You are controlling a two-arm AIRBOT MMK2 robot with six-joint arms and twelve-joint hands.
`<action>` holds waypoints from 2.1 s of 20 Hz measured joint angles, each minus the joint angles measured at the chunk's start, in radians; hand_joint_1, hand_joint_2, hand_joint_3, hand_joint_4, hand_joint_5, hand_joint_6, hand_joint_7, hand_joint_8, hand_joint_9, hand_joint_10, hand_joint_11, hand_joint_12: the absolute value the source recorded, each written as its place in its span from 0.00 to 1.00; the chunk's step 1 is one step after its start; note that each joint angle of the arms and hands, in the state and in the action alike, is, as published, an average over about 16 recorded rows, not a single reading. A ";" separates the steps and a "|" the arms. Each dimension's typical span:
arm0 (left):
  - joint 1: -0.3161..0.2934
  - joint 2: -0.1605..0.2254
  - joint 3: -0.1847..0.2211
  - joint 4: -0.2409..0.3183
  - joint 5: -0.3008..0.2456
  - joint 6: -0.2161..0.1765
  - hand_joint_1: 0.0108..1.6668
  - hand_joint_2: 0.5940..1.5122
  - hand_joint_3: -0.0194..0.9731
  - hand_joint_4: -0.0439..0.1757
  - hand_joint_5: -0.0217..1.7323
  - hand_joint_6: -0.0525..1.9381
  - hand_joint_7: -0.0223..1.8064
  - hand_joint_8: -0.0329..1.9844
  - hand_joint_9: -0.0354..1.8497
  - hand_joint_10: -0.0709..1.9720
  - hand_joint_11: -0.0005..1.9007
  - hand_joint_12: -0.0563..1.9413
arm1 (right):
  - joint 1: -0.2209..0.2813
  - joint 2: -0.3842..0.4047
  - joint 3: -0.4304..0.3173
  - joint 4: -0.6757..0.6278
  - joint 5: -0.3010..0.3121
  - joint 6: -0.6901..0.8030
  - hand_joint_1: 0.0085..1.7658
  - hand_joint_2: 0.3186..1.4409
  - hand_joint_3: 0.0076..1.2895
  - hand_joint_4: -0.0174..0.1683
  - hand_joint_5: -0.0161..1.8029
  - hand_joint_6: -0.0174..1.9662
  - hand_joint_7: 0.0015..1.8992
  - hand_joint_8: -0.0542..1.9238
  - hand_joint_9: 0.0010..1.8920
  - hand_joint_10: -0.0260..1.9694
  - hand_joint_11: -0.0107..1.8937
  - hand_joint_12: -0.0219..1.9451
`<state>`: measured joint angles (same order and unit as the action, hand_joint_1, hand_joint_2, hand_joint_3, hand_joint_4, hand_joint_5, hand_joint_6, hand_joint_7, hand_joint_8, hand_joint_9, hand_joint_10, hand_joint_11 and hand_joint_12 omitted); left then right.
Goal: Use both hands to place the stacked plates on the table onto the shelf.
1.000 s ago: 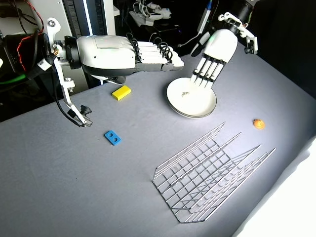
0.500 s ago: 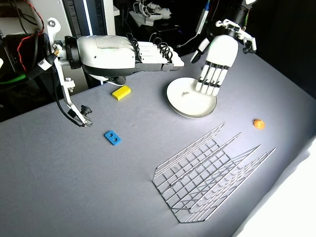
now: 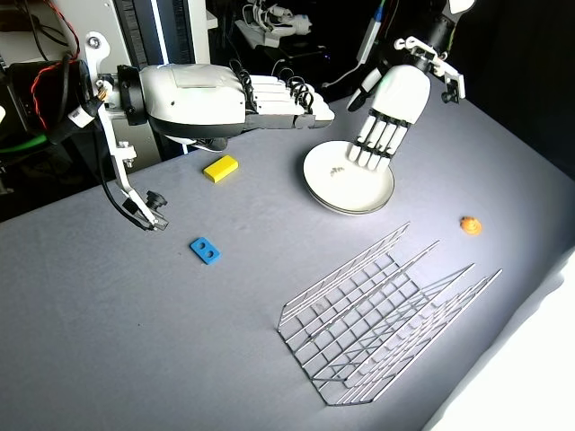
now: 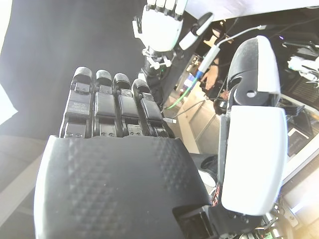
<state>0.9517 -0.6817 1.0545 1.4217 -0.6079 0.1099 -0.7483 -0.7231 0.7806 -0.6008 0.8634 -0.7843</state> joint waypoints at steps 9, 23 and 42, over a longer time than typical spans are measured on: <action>0.046 -0.019 -0.032 -0.057 0.052 0.001 0.00 0.65 0.04 0.18 0.01 0.01 0.01 0.01 0.03 0.04 0.01 0.02 | 0.000 -0.001 0.000 -0.002 -0.003 -0.003 0.48 0.53 0.01 0.11 0.01 0.02 0.01 0.03 0.01 0.01 0.01 0.01; 0.060 -0.045 -0.177 -0.254 0.142 -0.001 0.00 0.65 0.04 0.16 0.00 0.01 0.01 0.01 0.03 0.04 0.01 0.03 | 0.040 -0.127 0.053 0.002 -0.129 -0.075 0.51 0.56 0.01 0.11 0.02 0.02 0.01 0.03 0.01 0.01 0.01 0.01; 0.016 -0.081 -0.203 -0.312 0.161 0.000 0.00 0.66 0.04 0.17 0.00 0.01 0.01 0.01 0.03 0.04 0.01 0.03 | 0.084 -0.467 0.253 -0.029 -0.338 -0.143 0.57 0.62 0.01 0.11 0.08 0.02 0.03 0.03 0.03 0.02 0.02 0.19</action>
<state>0.9680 -0.7628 0.8516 1.1100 -0.4464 0.1097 -0.6641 -1.1900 1.0340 -0.6295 0.5253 -0.9276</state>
